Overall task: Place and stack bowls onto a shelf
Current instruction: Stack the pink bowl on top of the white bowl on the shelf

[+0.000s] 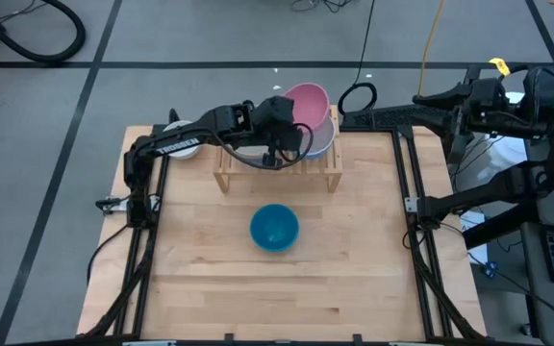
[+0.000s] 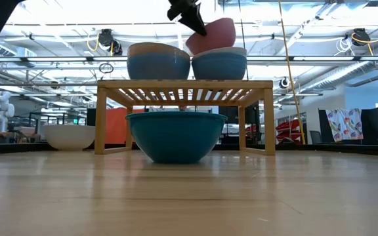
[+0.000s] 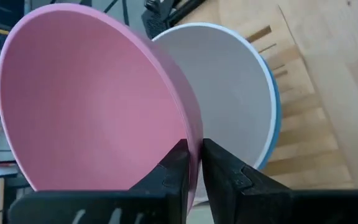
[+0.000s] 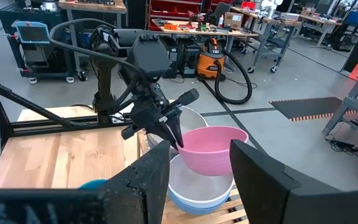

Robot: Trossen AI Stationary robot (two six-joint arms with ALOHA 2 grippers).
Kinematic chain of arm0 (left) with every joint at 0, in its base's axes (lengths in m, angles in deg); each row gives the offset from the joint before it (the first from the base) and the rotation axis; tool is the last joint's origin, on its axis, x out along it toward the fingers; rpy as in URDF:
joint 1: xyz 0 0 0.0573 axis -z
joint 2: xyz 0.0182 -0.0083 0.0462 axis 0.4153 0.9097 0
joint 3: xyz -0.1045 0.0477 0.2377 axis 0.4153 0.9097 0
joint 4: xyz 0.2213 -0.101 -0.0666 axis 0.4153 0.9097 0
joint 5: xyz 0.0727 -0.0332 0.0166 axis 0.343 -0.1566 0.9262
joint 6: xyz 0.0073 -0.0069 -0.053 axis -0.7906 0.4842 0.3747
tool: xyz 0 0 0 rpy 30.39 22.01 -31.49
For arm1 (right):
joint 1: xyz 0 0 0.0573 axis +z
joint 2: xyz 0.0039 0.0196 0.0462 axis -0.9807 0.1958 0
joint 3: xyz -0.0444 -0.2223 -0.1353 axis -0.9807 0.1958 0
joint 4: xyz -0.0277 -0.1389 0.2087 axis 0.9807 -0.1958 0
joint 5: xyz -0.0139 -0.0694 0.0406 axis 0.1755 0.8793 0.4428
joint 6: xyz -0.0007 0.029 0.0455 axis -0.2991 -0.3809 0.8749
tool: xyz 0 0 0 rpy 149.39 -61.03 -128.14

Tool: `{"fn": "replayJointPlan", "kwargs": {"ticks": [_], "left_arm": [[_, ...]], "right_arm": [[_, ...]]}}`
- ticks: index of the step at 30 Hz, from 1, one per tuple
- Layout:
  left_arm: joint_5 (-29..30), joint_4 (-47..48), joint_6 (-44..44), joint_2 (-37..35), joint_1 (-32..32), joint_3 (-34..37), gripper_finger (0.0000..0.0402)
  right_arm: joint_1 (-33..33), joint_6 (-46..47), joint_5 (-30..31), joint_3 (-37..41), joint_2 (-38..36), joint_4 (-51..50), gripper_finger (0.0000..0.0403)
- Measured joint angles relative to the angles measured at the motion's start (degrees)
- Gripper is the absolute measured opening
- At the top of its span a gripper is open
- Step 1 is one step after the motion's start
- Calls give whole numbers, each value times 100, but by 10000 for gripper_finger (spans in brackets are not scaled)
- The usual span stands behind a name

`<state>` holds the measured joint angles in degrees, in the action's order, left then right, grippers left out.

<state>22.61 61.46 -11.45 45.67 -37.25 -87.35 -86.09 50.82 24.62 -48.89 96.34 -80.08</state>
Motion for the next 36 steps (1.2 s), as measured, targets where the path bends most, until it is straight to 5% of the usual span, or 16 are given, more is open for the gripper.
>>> {"fn": "replayJointPlan", "kwargs": {"ticks": [24,32,36], "left_arm": [[-19,389,309,-4,181,2,46],[-176,391,355,-9,181,4,10],[-178,391,446,-9,181,4,32]], "right_arm": [[0,2,-7,0,4,-201,160],[-2,0,-9,-2,4,-199,160],[-1,0,-9,0,2,-199,160]]}}
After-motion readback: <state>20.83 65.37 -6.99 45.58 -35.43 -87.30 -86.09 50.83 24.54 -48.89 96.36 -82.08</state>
